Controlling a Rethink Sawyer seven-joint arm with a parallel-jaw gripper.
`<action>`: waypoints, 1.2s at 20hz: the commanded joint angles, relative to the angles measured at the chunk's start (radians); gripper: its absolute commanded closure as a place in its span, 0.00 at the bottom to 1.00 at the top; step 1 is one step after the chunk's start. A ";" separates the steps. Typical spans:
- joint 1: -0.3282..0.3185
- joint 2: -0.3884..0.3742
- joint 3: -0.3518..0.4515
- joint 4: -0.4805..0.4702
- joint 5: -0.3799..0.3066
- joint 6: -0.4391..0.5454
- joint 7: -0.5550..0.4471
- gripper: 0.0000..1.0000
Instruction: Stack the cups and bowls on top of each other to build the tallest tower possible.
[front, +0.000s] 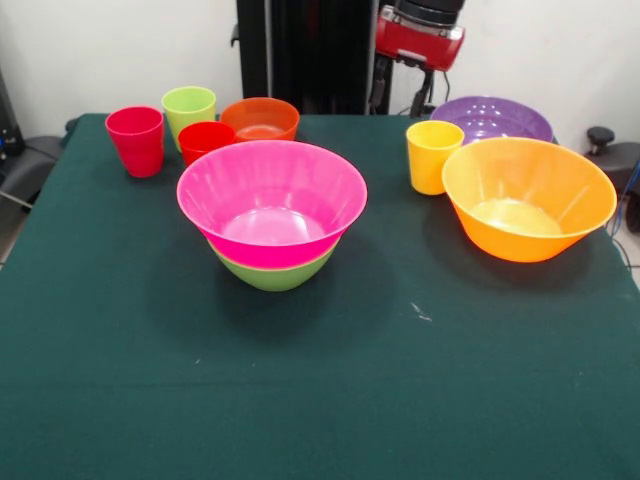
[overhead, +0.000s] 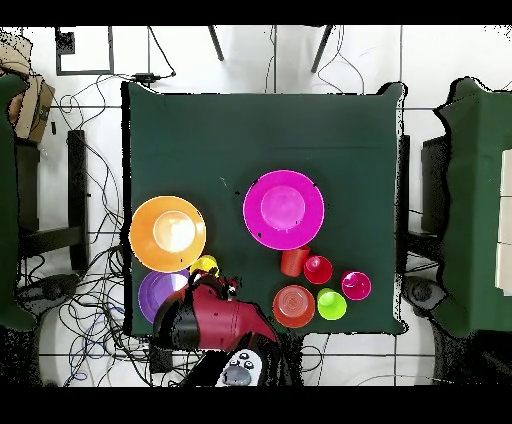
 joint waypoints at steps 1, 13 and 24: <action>-0.024 0.046 0.158 0.037 0.041 -0.039 0.196 0.00; -0.039 0.145 0.172 0.047 0.010 -0.144 0.232 0.00; -0.020 0.191 0.171 0.030 0.035 -0.168 0.241 0.00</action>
